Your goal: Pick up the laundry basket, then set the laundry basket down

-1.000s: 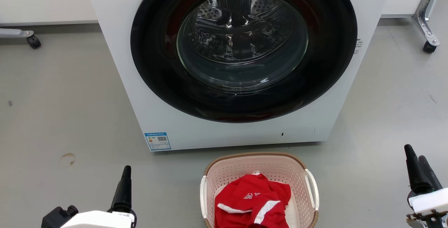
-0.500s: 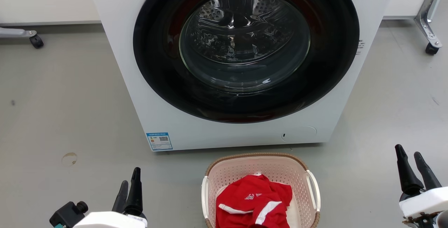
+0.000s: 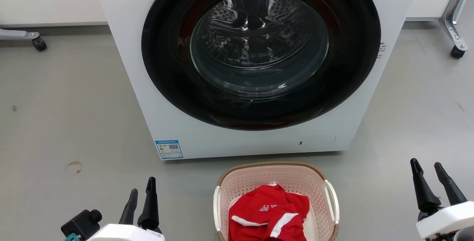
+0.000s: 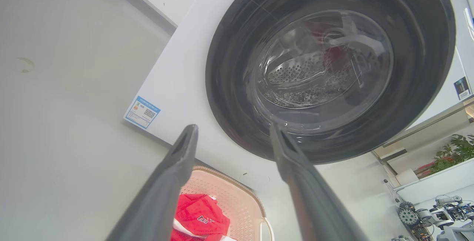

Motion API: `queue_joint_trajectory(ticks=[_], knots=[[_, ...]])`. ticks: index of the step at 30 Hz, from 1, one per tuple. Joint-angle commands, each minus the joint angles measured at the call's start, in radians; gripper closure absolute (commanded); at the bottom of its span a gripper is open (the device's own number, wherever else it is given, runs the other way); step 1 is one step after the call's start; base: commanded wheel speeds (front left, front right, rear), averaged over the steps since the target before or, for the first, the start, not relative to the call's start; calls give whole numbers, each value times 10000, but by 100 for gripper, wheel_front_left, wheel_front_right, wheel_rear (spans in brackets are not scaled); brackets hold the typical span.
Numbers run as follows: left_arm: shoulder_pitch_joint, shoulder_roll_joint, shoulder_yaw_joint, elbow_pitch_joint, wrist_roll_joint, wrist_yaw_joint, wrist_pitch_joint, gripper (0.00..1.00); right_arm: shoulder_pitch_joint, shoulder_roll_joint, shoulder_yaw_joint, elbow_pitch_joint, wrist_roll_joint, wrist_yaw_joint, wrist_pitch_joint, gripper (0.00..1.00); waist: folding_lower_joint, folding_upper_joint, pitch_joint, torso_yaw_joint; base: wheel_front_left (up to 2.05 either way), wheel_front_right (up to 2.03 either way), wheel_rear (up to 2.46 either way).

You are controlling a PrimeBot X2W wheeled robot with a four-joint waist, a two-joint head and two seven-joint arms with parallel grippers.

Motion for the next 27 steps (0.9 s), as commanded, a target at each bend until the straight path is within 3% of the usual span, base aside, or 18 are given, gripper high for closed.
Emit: queue_joint_trajectory(ticks=[1,27], knots=[[-131,107,110,-292,351,47,-127,0,-199,-366,144,-323,-379,38,-187,0,-1,0,-2,-2,0,0,0],[-57,133,-199,-303,3451,110,-862,0,42,-441,591,-504,-2395,48,-920,0,-1,0,-35,-48,0,0,0]])
